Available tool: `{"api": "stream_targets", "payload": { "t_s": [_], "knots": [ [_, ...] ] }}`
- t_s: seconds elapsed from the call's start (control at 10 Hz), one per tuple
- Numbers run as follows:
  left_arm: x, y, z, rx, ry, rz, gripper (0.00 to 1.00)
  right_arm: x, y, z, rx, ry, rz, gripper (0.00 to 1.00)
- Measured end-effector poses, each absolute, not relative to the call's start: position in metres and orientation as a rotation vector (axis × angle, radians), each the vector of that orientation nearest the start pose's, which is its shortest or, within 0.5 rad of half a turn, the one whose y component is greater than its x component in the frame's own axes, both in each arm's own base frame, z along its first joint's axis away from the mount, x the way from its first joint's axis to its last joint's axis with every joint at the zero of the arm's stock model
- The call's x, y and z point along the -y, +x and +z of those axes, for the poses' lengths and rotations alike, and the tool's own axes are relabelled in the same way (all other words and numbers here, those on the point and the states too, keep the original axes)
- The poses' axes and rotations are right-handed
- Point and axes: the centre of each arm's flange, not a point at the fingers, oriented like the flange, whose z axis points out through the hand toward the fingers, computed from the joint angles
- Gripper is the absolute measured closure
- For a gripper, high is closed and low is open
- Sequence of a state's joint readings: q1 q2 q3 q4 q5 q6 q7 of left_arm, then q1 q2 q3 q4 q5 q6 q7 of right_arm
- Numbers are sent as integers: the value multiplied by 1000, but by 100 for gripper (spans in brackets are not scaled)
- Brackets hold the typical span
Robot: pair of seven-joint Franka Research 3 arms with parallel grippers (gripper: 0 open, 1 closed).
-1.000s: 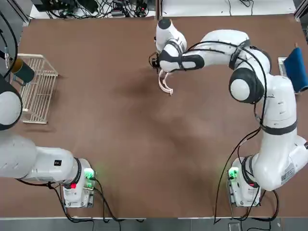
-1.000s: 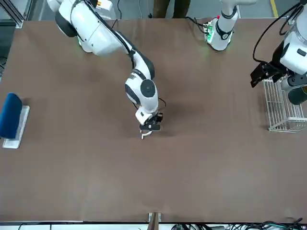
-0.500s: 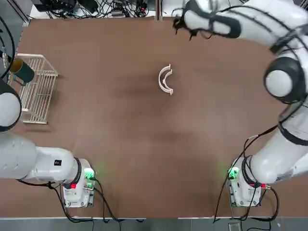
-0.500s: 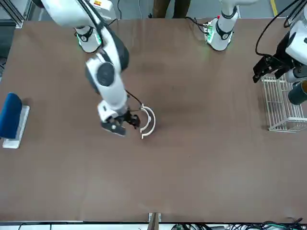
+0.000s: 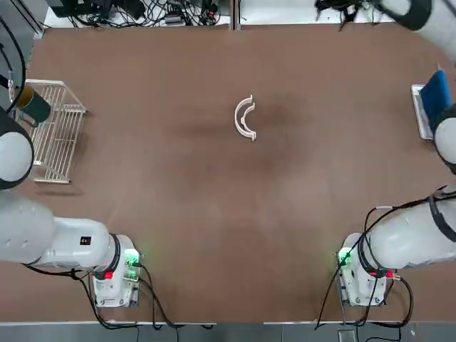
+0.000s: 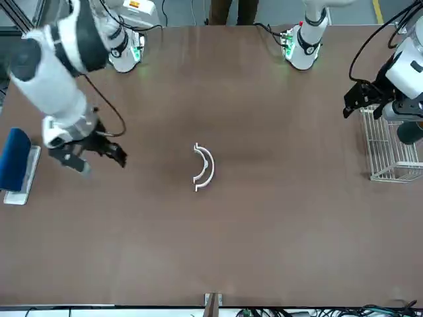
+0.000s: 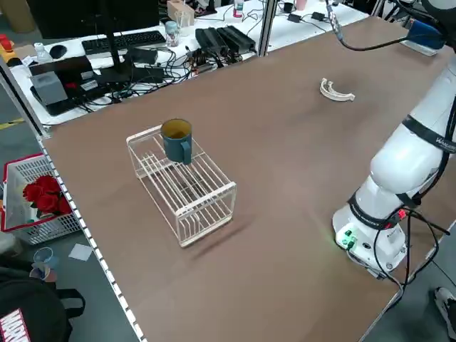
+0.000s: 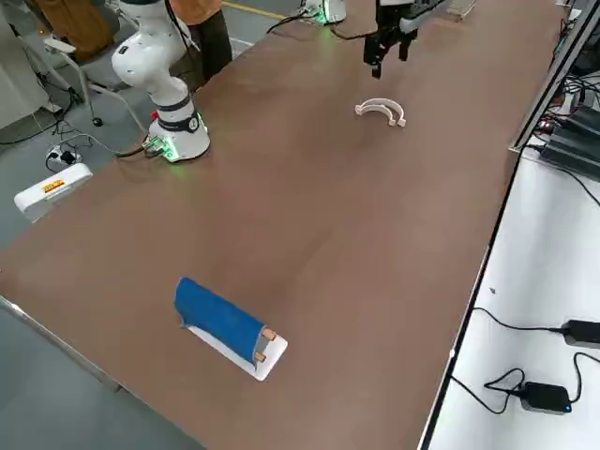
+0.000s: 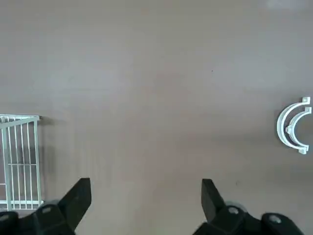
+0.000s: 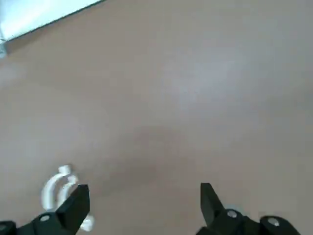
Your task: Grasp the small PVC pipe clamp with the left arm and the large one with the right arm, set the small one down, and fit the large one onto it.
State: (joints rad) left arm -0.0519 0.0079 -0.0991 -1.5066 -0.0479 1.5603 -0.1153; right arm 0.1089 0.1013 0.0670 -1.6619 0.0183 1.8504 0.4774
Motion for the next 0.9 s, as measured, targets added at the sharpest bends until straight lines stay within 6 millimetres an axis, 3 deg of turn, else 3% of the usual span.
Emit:
{"api": "stream_targets", "payload": {
  "t_s": [0.1, 0.2, 0.3, 0.6, 0.7, 0.9],
  "knots": [
    [88, 550, 649, -56, -3195, -61, 0, -55, 589, 562, -413, -3073, -92, 0],
    [87, 550, 649, -53, -3195, -61, 0, -18, 577, 577, -397, -3078, -68, 0],
    [87, 550, 649, -48, -3195, -60, 0, 3, 564, 593, -394, -3078, -57, 0],
    [84, 551, 648, -23, -3195, -58, 0, 45, 531, 632, -312, -3079, -85, 0],
    [84, 552, 647, -20, -3195, -56, 0, 55, 529, 634, -296, -3079, -89, 0],
    [84, 553, 645, -20, -3195, -49, 0, 59, 530, 628, -293, -3085, -78, 0]
  ]
}}
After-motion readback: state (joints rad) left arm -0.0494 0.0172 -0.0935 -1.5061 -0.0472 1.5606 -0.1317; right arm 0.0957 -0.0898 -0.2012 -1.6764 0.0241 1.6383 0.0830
